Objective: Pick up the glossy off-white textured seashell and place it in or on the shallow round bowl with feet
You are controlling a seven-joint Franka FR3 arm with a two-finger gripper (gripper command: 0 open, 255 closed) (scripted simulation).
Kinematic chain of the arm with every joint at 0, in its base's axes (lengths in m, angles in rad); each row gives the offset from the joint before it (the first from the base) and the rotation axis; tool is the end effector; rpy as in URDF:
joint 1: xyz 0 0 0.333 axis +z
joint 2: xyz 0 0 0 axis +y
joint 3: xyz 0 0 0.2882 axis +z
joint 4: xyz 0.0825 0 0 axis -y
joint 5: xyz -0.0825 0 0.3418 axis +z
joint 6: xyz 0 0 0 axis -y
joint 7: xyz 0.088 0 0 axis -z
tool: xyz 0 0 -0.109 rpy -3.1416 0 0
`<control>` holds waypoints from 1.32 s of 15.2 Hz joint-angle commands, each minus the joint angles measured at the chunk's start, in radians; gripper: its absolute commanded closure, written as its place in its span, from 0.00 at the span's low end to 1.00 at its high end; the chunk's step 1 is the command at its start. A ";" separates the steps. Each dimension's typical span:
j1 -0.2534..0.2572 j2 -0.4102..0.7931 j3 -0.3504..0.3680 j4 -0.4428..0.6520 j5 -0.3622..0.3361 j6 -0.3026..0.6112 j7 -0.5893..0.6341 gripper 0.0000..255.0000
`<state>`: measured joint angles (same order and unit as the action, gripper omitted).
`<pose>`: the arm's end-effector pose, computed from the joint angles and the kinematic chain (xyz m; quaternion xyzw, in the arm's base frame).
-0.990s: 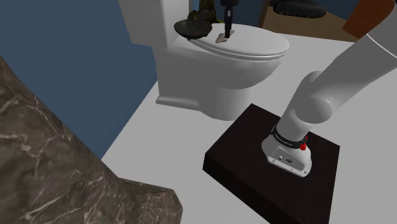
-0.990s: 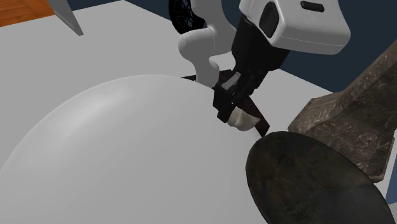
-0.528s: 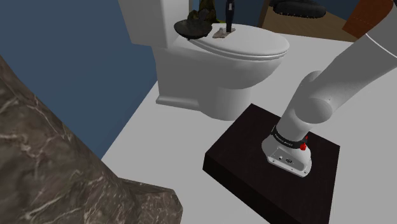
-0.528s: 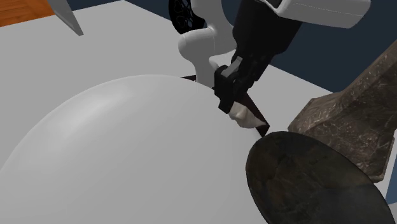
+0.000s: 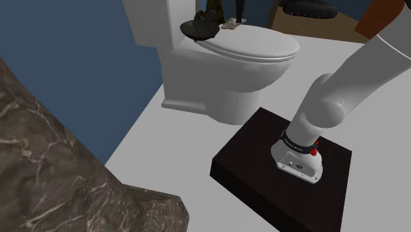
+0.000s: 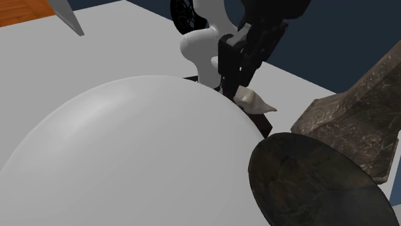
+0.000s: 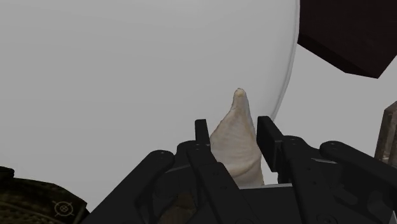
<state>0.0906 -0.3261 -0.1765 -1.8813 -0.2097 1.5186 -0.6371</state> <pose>0.4073 -0.0705 0.6069 0.9587 0.2730 -0.0461 0.0646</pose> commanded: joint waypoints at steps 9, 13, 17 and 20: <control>0.003 0.048 0.005 0.184 0.006 -0.135 -0.023 1.00; 0.013 0.207 0.008 0.350 0.034 -0.146 -0.012 1.00; 0.017 0.385 0.010 0.562 0.063 -0.184 -0.008 1.00; 0.014 0.542 0.010 0.773 0.088 -0.240 -0.010 1.00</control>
<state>0.1062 0.1482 -0.1668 -1.2046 -0.1326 1.3077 -0.6450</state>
